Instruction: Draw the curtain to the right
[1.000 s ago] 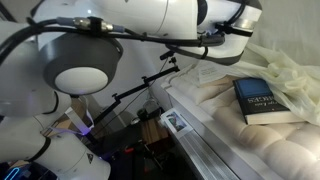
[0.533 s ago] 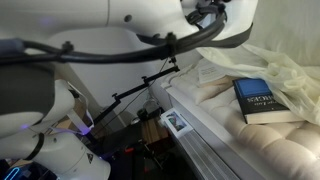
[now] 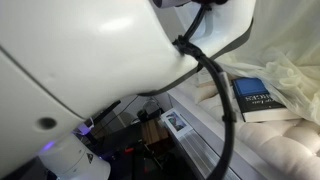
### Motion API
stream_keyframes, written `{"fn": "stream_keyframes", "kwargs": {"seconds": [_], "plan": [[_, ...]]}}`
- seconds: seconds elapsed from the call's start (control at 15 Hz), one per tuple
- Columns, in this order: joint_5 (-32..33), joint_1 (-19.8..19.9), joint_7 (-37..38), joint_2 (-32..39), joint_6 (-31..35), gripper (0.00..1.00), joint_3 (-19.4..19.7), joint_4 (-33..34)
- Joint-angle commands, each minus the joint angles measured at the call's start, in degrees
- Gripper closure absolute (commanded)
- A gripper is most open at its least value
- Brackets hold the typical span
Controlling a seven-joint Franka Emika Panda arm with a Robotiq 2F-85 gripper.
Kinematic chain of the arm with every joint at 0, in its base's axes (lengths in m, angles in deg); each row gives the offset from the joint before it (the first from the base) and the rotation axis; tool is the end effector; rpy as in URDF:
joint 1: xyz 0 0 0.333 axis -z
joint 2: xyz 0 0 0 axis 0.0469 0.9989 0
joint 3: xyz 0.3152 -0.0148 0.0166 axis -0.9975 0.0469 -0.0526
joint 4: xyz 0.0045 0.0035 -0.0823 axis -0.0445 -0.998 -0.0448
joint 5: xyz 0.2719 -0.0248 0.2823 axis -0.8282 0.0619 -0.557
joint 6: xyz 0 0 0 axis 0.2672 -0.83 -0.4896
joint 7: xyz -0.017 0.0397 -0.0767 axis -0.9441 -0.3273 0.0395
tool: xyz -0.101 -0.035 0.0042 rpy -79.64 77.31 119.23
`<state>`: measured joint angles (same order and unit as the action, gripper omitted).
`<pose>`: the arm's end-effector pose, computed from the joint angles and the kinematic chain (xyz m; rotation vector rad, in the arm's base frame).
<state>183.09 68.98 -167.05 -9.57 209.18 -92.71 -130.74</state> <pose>0.6266 -0.0380 0.4718 -0.7977 1.3841 -0.3647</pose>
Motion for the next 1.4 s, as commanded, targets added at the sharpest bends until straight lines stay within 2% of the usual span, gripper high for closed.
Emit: {"fn": "stream_keyframes", "kwargs": {"seconds": [0.0, 0.2, 0.27, 0.53, 0.73, 0.93, 1.2, 1.33], "plan": [[0.0, 0.1, 0.0, -2.8, -12.0, 0.00, 3.2, -4.4], [-0.6, -2.4, 0.0, -5.1, -20.2, 0.00, 8.1, -6.5], [-1.7, -3.7, 6.3, -12.7, -19.4, 0.00, 12.6, -5.8], [-11.9, -7.4, 2.3, -19.9, -22.2, 0.00, 19.9, -8.4], [-20.6, -9.1, 0.9, -27.1, -21.1, 0.00, 24.5, -11.7], [-26.5, -9.9, 0.8, -34.8, -19.8, 0.00, 28.2, -17.0], [-31.9, -11.6, 0.7, -44.7, -16.0, 0.00, 32.4, -25.4], [-32.9, -13.5, 0.7, -49.6, -11.4, 0.00, 35.4, -29.1]]}}
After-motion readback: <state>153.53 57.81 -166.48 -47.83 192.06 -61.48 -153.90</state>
